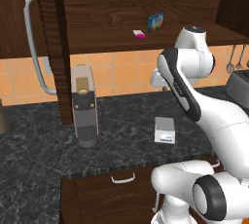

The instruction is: Pick the bar and place it on the digital scale for weighing, and close the cabinet.

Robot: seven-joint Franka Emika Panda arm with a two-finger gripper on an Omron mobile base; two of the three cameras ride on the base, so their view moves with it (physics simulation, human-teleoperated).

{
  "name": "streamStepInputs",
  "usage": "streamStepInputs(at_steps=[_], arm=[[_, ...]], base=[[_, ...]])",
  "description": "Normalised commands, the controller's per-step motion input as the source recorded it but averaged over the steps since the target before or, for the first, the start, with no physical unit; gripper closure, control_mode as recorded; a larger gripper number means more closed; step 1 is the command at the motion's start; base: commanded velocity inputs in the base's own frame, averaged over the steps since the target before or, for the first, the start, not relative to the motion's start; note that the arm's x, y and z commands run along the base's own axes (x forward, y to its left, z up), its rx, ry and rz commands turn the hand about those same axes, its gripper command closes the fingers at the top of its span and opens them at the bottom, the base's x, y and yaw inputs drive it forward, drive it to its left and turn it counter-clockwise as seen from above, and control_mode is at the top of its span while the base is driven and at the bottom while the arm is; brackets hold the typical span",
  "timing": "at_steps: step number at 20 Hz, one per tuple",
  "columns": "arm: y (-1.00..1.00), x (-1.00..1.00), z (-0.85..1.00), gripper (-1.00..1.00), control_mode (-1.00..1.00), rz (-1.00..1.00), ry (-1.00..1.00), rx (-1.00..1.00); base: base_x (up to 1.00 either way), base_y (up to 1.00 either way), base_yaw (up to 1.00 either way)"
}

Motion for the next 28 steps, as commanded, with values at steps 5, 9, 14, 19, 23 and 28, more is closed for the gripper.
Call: streamStepInputs(at_steps=[5, 9, 14, 19, 23, 28], arm=[[0.0, -0.42, 0.0, -1.0, -1.0, 0.0, -0.01, 0.0], [0.01, -0.39, 0.16, -1.0, -1.0, 0.01, -0.2, 0.0], [0.0, -0.31, 0.3, -1.0, -1.0, 0.01, -0.26, 0.01], [0.0, -0.15, 0.61, -1.0, -1.0, 0.0, -0.19, 0.0], [0.0, -0.05, 0.54, -1.0, -1.0, 0.0, -0.08, 0.0], [0.02, 0.0, 0.48, -1.0, -1.0, 0.0, -0.02, 0.0]], base=[[0.0, 0.0, 0.0], [0.0, 0.0, 0.0], [0.0, 0.0, 0.0], [0.0, 0.0, 0.0], [0.0, 0.0, 0.0], [0.0, 0.0, 0.0]])
